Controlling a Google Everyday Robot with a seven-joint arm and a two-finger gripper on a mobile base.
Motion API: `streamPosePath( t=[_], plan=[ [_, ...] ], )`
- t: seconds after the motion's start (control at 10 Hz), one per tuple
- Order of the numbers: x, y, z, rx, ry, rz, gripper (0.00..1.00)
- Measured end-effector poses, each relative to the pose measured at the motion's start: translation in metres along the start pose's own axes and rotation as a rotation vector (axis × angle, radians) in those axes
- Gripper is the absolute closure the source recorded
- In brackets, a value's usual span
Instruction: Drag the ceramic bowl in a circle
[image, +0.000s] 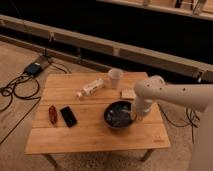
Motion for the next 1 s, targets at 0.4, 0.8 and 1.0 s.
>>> streamPosePath(
  t=[0.4, 0.8, 1.0],
  plan=[
    [-0.029, 0.061, 0.007, -0.003, 0.002, -0.117, 0.92],
    [-0.018, 0.132, 0.018, 0.006, 0.053, -0.284, 0.92],
    [0.01, 0.168, 0.017, 0.014, 0.1, -0.388, 0.92]
  ],
)
